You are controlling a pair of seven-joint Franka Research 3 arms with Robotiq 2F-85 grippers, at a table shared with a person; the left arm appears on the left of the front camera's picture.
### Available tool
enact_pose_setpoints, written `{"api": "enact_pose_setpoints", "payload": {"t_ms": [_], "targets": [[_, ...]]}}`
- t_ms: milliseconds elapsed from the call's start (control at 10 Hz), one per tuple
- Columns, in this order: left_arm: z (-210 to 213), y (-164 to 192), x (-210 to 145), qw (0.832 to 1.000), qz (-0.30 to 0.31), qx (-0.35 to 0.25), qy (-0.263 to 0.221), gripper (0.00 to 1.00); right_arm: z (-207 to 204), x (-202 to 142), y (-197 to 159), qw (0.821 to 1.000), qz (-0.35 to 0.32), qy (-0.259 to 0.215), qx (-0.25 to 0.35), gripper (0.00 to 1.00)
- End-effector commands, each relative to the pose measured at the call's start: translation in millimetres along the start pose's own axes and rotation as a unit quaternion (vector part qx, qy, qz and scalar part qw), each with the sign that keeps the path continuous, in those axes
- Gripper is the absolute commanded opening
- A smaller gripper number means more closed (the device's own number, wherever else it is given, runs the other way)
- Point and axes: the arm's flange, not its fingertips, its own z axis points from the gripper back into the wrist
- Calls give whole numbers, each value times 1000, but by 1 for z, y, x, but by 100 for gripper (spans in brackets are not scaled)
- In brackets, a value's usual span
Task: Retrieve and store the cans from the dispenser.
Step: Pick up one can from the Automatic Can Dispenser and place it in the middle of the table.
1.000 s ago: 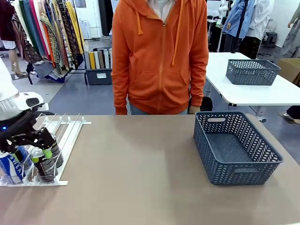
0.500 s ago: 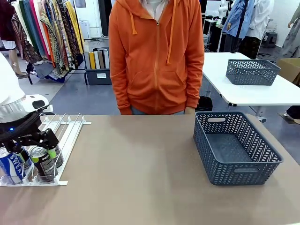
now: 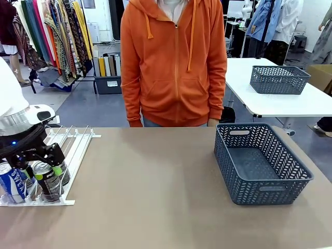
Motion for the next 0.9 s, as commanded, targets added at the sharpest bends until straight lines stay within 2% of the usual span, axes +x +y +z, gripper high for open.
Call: {"api": "enact_pose_setpoints", "payload": {"t_ms": [0,500,600,800], "targets": [[-4,-4,4,1000,6,22,-10,0,0,2,2,1000,9,-6,14,100],[-1,-5,4,1000,9,28,-12,0,0,2,2,1000,9,-6,14,100],[6,-7,-2,999,11,32,-17,0,0,2,2,1000,9,-6,14,100],[53,-19,-29,998,30,42,-39,0,0,2,2,1000,9,-6,14,100]]}}
